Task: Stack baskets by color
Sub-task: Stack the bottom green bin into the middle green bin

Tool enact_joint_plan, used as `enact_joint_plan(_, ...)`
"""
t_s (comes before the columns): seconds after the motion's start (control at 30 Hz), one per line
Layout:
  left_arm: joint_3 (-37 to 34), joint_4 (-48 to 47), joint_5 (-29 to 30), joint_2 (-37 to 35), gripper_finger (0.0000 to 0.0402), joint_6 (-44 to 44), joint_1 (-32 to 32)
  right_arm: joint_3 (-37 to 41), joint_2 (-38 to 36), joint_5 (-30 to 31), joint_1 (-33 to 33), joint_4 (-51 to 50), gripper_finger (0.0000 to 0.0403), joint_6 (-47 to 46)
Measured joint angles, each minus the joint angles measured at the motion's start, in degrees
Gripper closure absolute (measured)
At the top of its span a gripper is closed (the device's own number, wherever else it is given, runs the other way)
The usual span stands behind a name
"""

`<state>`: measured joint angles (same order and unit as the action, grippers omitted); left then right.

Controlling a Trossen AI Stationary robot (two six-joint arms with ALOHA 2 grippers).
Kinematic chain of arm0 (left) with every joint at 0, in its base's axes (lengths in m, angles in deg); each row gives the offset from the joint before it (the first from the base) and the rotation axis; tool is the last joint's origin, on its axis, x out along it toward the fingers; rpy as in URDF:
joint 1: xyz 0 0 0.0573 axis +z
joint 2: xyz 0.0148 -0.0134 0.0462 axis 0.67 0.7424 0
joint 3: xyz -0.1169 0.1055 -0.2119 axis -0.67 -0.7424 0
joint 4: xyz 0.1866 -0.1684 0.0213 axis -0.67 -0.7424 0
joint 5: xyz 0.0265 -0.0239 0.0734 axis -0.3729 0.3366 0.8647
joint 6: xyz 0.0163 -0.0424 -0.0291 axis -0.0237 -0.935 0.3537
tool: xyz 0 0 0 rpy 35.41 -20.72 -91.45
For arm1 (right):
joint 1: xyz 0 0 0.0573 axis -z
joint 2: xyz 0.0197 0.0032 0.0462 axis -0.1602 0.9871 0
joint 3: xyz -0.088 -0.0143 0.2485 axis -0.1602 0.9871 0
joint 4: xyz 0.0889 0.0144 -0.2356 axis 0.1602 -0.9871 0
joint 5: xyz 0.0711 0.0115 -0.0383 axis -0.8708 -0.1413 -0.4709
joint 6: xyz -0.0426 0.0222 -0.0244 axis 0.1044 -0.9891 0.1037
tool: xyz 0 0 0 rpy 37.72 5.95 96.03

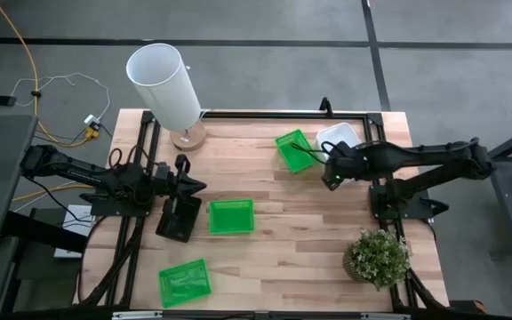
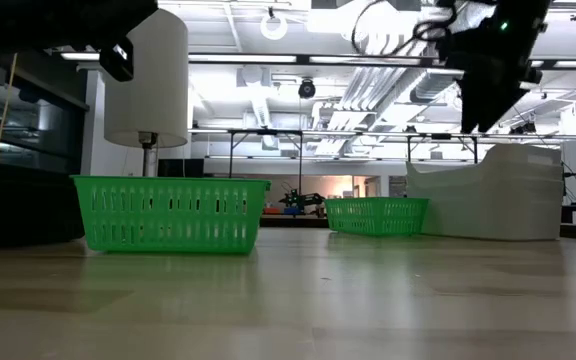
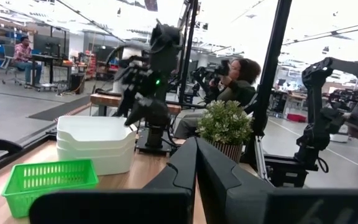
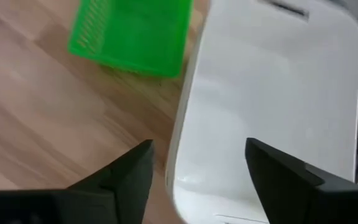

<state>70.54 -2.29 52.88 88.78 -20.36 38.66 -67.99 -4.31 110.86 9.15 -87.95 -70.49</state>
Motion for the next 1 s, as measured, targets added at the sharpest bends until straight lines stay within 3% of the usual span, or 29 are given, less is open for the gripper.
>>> enact_joint_plan(0.17,0.0,-0.9,0.0,0.0,0.0401,-1.6,0.0,1.8,-4.3,4.7,-8.3,5.8,0.0158,-1.3)
enact_joint_plan(0.3,0.0,-0.9,-0.1,0.0,0.0402,-2.7,0.0,8.5,-7.3,6.9,-14.4,19.9,0.016,0.9)
enact_joint_plan(0.4,0.0,-0.6,-0.1,0.0,0.0402,-2.5,0.0,15.3,-8.7,7.1,-16.5,37.3,0.016,6.6)
enact_joint_plan(0.53,0.0,-0.5,0.0,0.0,0.0402,-1.1,0.0,24.0,-8.0,5.3,-16.4,67.8,0.016,20.7)
enact_joint_plan(0.63,0.0,-0.1,0.3,0.0,0.0402,-0.1,0.0,29.2,-5.8,1.7,-14.9,90.8,0.016,32.4)
enact_joint_plan(0.7,0.0,0.0,0.3,0.0,0.0402,0.1,0.0,30.6,-4.3,-0.9,-13.2,101.0,0.016,38.2)
enact_joint_plan(0.8,0.0,0.0,0.4,0.0,0.0401,1.2,0.0,30.5,-3.4,-4.1,-10.3,107.4,0.016,44.1)
enact_joint_plan(1.0,0.0,0.4,0.9,0.0,0.0402,3.6,0.0,28.5,-3.2,-9.6,-6.0,105.0,0.016,44.4)
